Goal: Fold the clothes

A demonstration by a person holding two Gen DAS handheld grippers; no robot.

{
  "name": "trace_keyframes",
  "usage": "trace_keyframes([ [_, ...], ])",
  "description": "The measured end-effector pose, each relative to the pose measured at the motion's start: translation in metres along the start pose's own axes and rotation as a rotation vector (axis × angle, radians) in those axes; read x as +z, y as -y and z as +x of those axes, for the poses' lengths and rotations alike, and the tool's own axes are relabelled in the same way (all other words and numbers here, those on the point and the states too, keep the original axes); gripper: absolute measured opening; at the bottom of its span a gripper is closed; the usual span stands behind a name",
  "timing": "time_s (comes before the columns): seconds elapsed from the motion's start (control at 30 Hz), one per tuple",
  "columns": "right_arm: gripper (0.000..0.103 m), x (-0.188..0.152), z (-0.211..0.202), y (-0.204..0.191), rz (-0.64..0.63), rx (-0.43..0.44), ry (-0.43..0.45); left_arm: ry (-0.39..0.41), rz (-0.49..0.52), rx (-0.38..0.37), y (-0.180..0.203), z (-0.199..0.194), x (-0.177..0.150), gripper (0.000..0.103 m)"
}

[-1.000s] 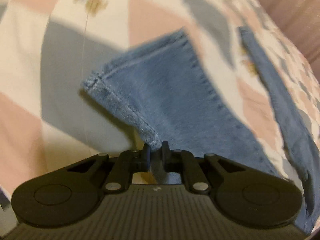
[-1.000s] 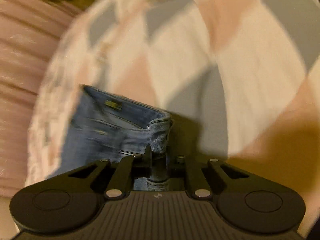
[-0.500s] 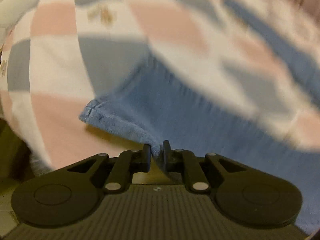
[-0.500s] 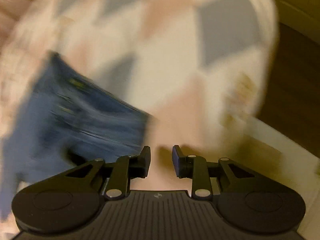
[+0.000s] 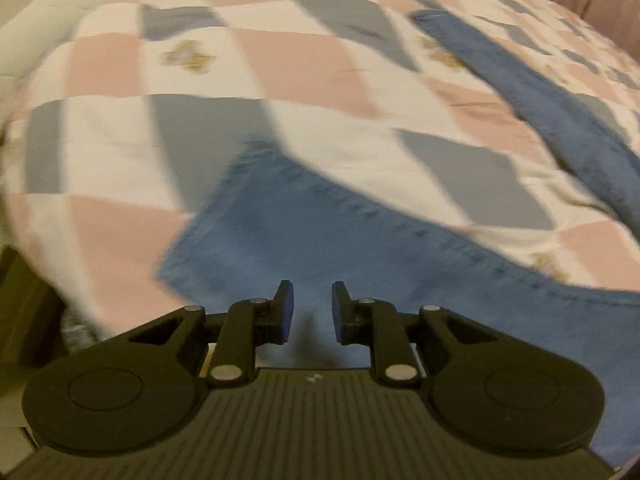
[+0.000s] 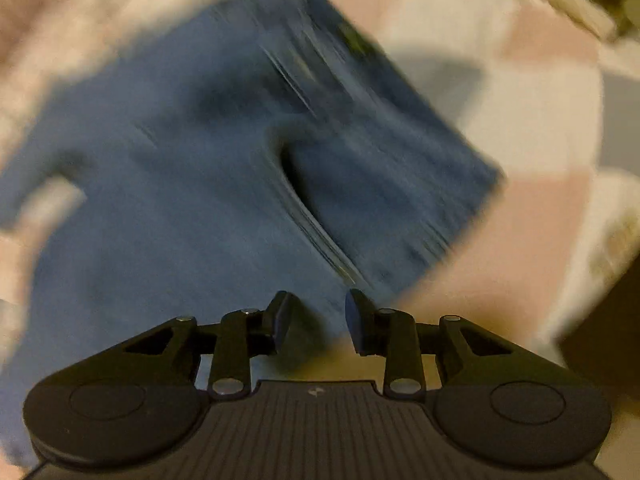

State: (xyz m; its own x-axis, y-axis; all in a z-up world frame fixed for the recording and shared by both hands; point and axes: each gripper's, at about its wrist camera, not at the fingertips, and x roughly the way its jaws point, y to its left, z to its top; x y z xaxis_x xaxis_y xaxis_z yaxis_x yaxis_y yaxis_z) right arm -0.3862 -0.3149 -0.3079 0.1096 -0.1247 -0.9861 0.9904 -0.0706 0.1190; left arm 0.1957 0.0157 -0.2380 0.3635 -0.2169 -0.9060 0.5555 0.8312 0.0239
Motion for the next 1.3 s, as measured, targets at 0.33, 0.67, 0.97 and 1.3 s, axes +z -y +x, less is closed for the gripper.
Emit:
trace_keyframes([
  [0.33, 0.047, 0.043, -0.040, -0.014, 0.283, 0.290, 0.177, 0.059, -0.160, -0.262, 0.063, 0.082, 0.154, 0.031],
  [0.67, 0.051, 0.052, 0.071, -0.185, 0.687, 0.801, 0.016, 0.120, -0.202, -0.326, 0.116, 0.183, 0.310, 0.053],
  [0.97, 0.043, 0.078, 0.128, -0.275, 0.765, 0.703, 0.049, 0.084, -0.144, -0.275, 0.123, 0.259, 0.344, 0.029],
  [1.3, 0.020, 0.110, 0.131, -0.295, 0.620, 0.613, -0.037, 0.366, 0.136, -0.263, 0.110, 0.190, 0.322, 0.008],
])
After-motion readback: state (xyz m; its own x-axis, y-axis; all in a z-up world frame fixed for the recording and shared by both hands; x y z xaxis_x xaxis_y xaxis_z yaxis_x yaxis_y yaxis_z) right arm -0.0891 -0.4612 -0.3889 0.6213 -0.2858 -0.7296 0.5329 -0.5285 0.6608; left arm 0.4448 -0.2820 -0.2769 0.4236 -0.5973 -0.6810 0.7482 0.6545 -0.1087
